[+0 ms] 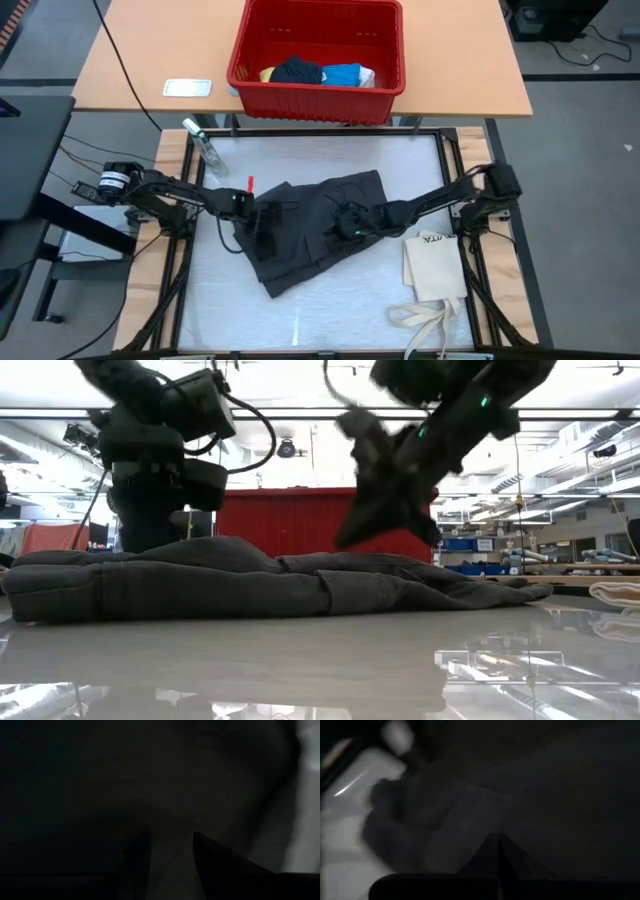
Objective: Fold laundry
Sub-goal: Fold the dark blue shorts
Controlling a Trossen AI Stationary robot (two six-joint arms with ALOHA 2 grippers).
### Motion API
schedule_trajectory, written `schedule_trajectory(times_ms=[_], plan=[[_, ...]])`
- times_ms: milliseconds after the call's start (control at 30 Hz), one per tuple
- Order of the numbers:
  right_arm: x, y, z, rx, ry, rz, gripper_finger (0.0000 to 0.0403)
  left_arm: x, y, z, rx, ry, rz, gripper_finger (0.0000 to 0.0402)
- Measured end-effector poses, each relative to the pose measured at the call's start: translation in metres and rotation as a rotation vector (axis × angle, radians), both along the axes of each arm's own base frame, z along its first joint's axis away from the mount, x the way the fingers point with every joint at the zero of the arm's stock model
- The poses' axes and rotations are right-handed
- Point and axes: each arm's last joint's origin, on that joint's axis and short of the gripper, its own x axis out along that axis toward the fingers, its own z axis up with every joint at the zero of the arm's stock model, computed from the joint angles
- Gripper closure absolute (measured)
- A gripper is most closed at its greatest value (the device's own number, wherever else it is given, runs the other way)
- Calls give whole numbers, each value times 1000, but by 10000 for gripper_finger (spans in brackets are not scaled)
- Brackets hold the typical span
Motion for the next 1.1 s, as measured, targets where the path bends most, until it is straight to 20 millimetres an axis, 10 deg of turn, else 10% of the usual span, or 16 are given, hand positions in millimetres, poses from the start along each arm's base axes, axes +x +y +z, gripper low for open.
schedule_trajectory(times_ms=[367, 733, 1100], plan=[[-6, 38, -28, 260, 178, -129, 400, -10, -22, 2, -120, 13, -145, 251], [-36, 69, 18, 364, -58, -597, 365, 14, 39, 80, 300, -323, -245, 250], [-78, 70, -1, 279, 351, -748, 364, 37, 123, 4, 175, -195, -159, 250]])
